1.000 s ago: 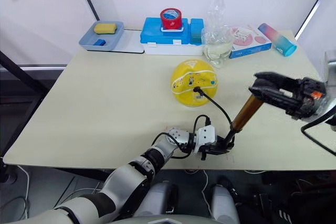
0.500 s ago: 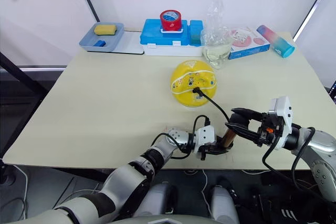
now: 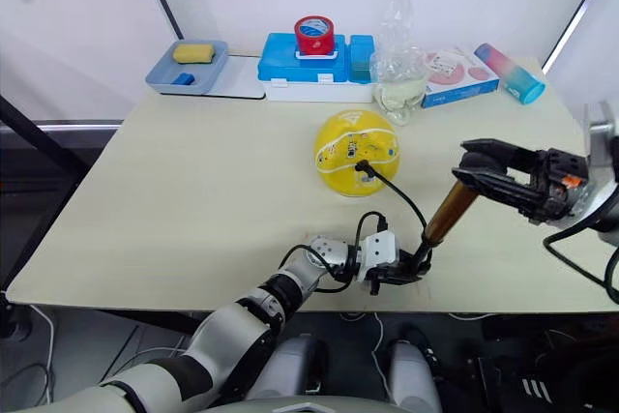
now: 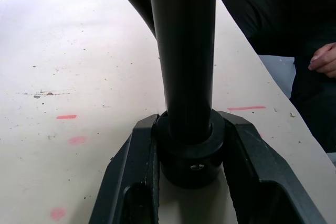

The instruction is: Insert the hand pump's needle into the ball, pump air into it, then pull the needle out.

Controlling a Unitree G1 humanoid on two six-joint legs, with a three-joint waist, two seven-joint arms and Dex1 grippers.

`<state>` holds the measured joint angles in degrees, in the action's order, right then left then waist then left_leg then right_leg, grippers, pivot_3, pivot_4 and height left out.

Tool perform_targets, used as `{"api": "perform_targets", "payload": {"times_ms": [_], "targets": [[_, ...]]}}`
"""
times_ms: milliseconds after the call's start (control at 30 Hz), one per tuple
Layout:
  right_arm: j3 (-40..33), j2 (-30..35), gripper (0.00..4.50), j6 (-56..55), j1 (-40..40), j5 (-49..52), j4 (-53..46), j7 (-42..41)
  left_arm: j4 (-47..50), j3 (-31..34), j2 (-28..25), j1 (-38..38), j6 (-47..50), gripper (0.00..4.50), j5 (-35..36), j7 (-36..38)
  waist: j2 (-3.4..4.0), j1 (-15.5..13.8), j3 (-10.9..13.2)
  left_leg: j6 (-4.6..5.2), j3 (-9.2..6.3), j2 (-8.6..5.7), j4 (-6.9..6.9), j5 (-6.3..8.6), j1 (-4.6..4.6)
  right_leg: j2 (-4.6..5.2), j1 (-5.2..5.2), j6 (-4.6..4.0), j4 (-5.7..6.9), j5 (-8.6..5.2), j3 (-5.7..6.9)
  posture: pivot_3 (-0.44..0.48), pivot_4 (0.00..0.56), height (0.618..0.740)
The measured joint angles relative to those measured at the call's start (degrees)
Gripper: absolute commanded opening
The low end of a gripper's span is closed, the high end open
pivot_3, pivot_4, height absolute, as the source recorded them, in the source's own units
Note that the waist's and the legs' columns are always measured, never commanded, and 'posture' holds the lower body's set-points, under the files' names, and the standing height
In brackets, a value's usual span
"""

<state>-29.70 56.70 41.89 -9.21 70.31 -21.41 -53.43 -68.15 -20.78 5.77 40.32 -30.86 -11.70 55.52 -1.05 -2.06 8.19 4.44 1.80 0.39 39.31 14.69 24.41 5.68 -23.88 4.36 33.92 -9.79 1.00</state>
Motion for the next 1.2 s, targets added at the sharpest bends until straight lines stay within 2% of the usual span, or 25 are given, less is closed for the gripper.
{"api": "perform_targets", "payload": {"times_ms": [200,300,400,700,933,1200], "targets": [[-0.3,1.3,2.05,3.4,-1.4,1.6,-0.8,1.7,0.0,0.0,0.0,0.0,-0.2,1.16,0.0,0.3,0.01,0.0,0.0,0.0,-0.01,0.0,0.0,0.0,0.15,0.02,-0.11,-0.01,-0.03,0.0,0.01,0.0,0.15,0.739],[2.4,-0.5,2.05,-0.2,1.9,-4.4,-3.8,0.8,-0.1,0.0,-0.1,0.0,-0.2,1.16,-0.1,0.2,-0.12,0.0,-0.1,0.0,-0.04,0.0,0.0,0.0,0.12,-0.02,-0.07,-0.01,-0.03,0.0,0.05,0.0,0.15,0.739],[8.0,-6.1,2.05,-6.5,6.3,-12.2,-4.0,0.0,-0.3,0.0,-0.1,0.0,-0.2,1.16,-0.1,-0.2,-0.19,0.0,-0.1,0.0,-0.04,0.0,0.03,0.0,0.02,-0.07,0.0,0.0,0.0,0.0,0.02,0.0,0.15,0.739],[18.3,-12.1,2.05,-17.0,10.5,-25.6,-0.8,-1.2,-0.4,0.0,-0.2,0.0,-0.2,1.16,-0.1,-0.3,-0.13,0.1,-0.2,0.0,-0.03,0.02,0.03,0.0,-0.07,-0.14,0.03,0.01,0.04,-0.01,0.0,0.0,0.15,0.739],[17.1,-11.7,2.05,-14.3,9.2,-23.2,0.1,-2.2,-0.3,0.0,-0.2,0.1,0.0,1.16,-0.1,-0.2,-0.1,0.1,-0.2,0.0,-0.03,0.02,0.03,0.0,-0.06,-0.13,0.04,0.0,0.04,0.0,-0.01,0.0,0.15,0.739],[4.5,-3.0,2.05,-2.5,1.8,-6.4,-0.9,-1.6,0.0,0.0,-0.2,0.1,0.0,1.16,-0.1,-0.1,0.01,0.1,-0.1,0.0,-0.02,0.02,0.02,0.0,-0.02,-0.08,0.01,-0.03,0.03,0.02,-0.02,0.0,0.15,0.739]]}}
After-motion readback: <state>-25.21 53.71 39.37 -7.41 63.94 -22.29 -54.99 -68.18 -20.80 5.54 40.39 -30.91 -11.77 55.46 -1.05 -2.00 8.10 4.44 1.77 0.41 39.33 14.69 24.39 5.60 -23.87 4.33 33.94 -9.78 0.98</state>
